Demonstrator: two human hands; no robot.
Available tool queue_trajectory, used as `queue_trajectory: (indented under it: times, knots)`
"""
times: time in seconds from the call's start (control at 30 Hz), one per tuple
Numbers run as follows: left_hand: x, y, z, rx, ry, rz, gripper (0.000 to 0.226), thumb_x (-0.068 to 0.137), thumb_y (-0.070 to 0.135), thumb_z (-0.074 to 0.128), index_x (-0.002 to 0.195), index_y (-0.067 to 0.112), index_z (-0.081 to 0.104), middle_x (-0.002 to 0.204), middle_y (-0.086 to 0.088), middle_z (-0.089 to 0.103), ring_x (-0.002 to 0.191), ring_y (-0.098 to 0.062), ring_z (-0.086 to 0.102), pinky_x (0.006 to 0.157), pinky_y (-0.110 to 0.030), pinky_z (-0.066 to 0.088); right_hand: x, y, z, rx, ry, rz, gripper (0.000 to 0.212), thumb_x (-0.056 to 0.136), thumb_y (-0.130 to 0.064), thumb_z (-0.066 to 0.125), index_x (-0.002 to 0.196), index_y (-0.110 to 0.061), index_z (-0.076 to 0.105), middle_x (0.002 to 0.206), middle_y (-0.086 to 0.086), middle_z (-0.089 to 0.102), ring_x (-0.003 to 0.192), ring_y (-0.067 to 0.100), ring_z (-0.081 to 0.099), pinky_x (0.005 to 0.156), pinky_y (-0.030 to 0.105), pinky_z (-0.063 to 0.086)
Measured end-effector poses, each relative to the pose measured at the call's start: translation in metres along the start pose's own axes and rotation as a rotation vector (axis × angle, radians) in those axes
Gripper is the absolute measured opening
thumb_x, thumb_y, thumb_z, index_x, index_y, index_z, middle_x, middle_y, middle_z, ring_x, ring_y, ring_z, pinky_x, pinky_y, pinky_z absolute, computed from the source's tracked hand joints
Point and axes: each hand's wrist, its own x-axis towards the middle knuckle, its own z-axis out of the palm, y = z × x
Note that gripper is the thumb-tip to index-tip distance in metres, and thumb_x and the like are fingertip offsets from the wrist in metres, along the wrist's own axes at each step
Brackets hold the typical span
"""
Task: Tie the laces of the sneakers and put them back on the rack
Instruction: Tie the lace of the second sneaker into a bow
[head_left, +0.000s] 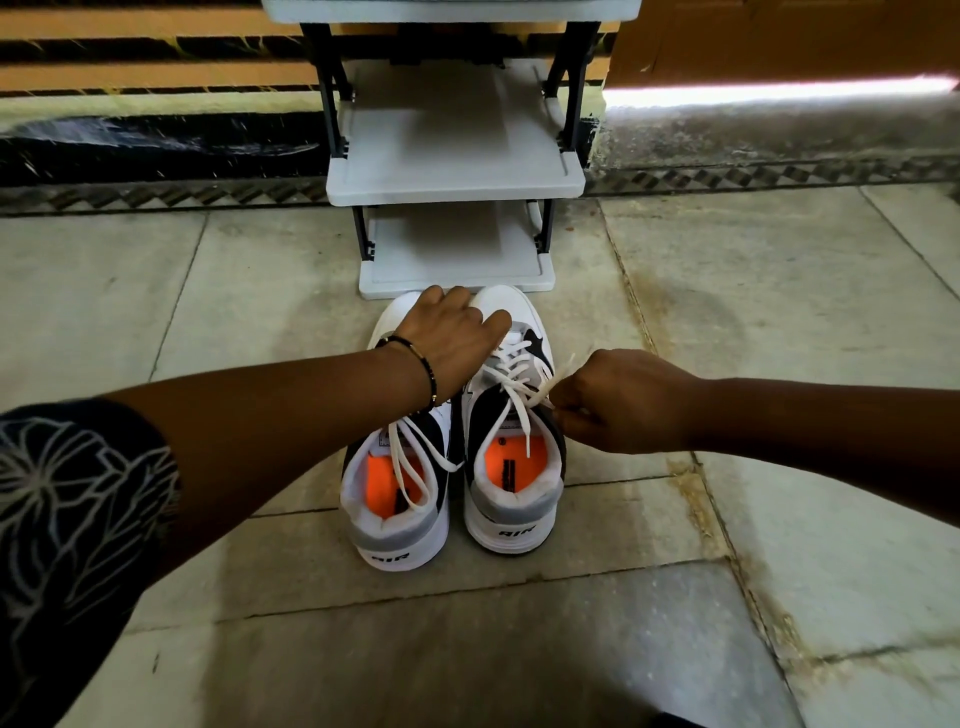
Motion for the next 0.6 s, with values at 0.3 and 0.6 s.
queue_trajectory:
  times: [0.3, 0.6]
  knots:
    - [0.000, 0.000, 0.004, 0.027, -0.092, 0.015, 0.035, 0.087, 0.010, 0.042, 0.120, 0.008, 0.033, 0.109, -0.015, 0.063, 0.109, -0.034, 0.045, 0.088, -0.040, 0.035, -0.004, 0.013, 0.010, -0.228, 0.223, -0.155, 0.035, 0.081, -0.026, 0.040, 0.048, -0.015, 0.048, 0.037, 0.003, 0.049, 0.034, 0.014, 0.024, 0.041, 0.011, 0.004]
    - [-0.058, -0.033, 0.009, -0.701, -0.010, -0.342, 0.051, 0.083, 0.046, 0.032, 0.112, 0.008, 0.050, 0.114, -0.018, 0.056, 0.108, -0.035, 0.050, 0.096, -0.043, 0.039, -0.018, 0.009, 0.020, 0.603, -0.213, 0.460, 0.036, 0.089, -0.048, 0.047, 0.072, -0.017, 0.053, 0.081, 0.006, 0.068, 0.064, 0.017, 0.059, 0.048, 0.025, 0.049]
